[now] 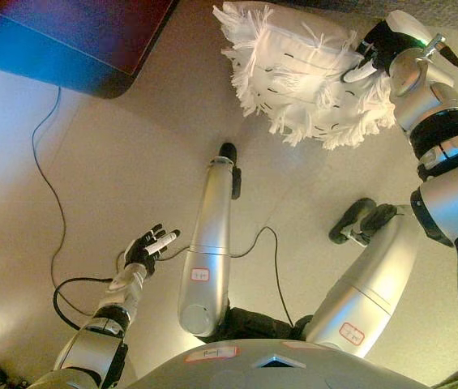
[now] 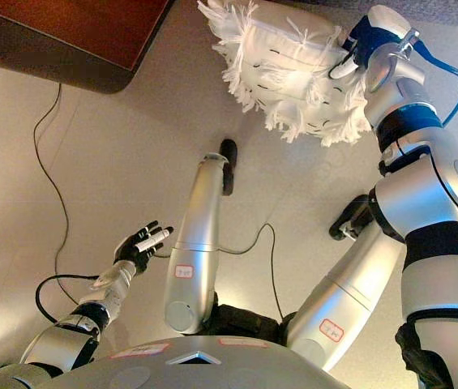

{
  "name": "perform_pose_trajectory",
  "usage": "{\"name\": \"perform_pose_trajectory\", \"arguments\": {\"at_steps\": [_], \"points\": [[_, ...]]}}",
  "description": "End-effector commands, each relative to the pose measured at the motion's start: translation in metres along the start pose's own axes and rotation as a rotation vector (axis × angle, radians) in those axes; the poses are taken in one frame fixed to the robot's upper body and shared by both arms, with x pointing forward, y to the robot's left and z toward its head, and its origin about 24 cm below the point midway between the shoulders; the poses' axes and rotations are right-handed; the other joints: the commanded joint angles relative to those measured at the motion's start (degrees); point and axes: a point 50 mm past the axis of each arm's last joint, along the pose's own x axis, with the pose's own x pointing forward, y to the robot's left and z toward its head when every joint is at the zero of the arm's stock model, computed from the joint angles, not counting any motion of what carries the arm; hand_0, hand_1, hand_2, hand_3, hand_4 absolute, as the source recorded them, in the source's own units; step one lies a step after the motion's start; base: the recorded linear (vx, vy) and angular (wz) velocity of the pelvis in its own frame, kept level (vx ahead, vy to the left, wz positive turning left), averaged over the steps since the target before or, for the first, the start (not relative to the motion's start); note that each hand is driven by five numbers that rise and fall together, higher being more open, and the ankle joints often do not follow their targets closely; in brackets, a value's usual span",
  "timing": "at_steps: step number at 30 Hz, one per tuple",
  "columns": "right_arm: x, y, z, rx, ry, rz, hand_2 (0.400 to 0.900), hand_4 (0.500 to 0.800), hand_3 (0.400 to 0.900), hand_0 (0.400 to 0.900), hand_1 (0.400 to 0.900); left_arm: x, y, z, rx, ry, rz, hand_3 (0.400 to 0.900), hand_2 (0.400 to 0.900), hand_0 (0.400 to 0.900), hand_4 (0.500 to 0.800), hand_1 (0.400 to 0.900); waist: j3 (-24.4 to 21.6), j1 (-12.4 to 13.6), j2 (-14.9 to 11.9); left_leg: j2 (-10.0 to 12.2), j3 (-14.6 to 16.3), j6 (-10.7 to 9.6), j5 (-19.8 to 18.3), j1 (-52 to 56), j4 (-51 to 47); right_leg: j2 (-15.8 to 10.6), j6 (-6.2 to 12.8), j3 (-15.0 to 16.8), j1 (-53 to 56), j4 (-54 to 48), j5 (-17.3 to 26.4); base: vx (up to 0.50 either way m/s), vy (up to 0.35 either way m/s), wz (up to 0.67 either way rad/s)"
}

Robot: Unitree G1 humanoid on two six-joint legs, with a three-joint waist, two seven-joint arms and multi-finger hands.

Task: Pick up the pillow and put it on the sofa.

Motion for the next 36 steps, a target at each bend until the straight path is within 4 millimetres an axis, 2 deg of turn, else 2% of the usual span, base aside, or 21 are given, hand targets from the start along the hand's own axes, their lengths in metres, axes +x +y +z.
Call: {"name": "perform_pose_trajectory", "arguments": {"at_steps": [1,9,15,20,21,25,29,32,34,36], "points": [[-0.002,-0.018,0.017,0.108,-0.109,-0.063,0.400,0.500,0.400,0.400,0.400,-0.010,0.040,0.001,-0.003,-0.010,0.134,0.900,0.900,0.900,0.800,0.900,1.8,1.0,-0.1,2.7,1.9,2.9,5.8,5.7,-7.7,-0.7,-1.55,3.6,2.6,-4.9,5.8,0.00,-0.025,-0.04],[-0.003,-0.011,0.011,0.138,-0.142,-0.029,0.400,0.500,0.400,0.400,0.400,-0.008,0.038,0.007,0.020,-0.030,0.127,0.900,0.900,0.900,0.800,0.900,1.0,0.7,-2.3,4.3,1.9,1.8,6.0,14.1,-12.1,0.3,-1.21,1.6,10.8,-9.0,6.0,0.02,-0.054,-0.02],[-0.007,0.009,0.002,0.128,-0.192,0.033,0.400,0.500,0.400,0.400,0.400,-0.008,0.036,0.007,0.086,-0.003,0.122,0.900,0.900,0.900,0.800,0.900,-2.4,0.2,-5.3,5.5,2.1,1.2,6.9,26.6,-21.3,-0.4,0.01,-1.6,24.3,-20.2,9.0,0.17,-0.045,-0.02],[-0.014,0.023,-0.016,0.104,-0.215,0.126,0.400,0.500,0.400,0.400,0.400,-0.014,0.042,-0.013,0.145,0.107,0.132,0.900,0.900,0.900,0.800,0.900,-6.5,-0.4,-8.4,6.6,3.3,0.8,6.9,38.5,-27.7,-1.9,1.24,-5.5,38.5,-30.6,12.3,0.27,0.016,-0.03],[-0.015,0.025,-0.019,0.104,-0.228,0.146,0.400,0.500,0.400,0.400,0.400,-0.015,0.043,-0.018,0.153,0.135,0.136,0.900,0.900,0.900,0.800,0.900,-7.7,-0.7,-9.1,6.7,3.6,1.1,8.1,40.2,-29.4,-1.9,1.09,-6.4,40.8,-33.3,14.0,0.30,0.036,-0.12],[-0.022,0.035,-0.031,0.052,-0.241,0.224,0.400,0.500,0.400,0.400,0.400,-0.025,0.052,-0.041,0.190,0.235,0.162,0.900,0.900,0.900,0.800,0.900,-11.4,-1.5,-11.2,8.0,5.5,1.0,6.9,48.7,-32.2,-1.7,2.26,-8.3,50.6,-40.5,16.0,0.31,0.057,-0.14],[-0.026,0.035,-0.042,0.036,-0.241,0.271,0.400,0.500,0.400,0.400,0.400,-0.032,0.058,-0.055,0.214,0.303,0.178,0.900,0.900,0.900,0.800,0.900,-14.4,-2.0,-12.6,8.2,7.0,0.8,5.1,53.9,-32.9,-1.8,3.23,-9.2,57.4,-46.2,18.0,0.33,0.110,-0.09],[-0.028,0.034,-0.052,0.054,-0.227,0.294,0.400,0.500,0.400,0.400,0.400,-0.037,0.062,-0.065,0.250,0.367,0.189,0.900,0.900,0.900,0.800,0.900,-16.6,-2.6,-13.6,7.7,8.2,1.1,2.3,56.8,-31.6,-2.6,3.63,-9.1,62.8,-51.5,20.5,0.28,0.177,0.05],[-0.029,0.034,-0.060,0.083,-0.218,0.299,0.400,0.500,0.400,0.400,0.400,-0.040,0.065,-0.068,0.286,0.404,0.197,0.900,0.900,0.900,0.800,0.900,-17.7,-2.9,-14.0,6.3,8.7,2.4,0.2,58.1,-31.5,-2.9,3.68,-9.3,65.7,-54.9,23.1,0.20,0.173,0.06],[-0.030,0.034,-0.061,0.085,-0.218,0.299,0.400,0.500,0.400,0.400,0.400,-0.040,0.065,-0.068,0.289,0.404,0.199,0.900,0.900,0.900,0.800,0.900,-17.9,-3.0,-14.1,6.0,8.7,2.6,0.3,58.2,-31.7,-3.1,3.69,-9.3,65.7,-55.0,23.7,0.08,0.084,0.04]]}}
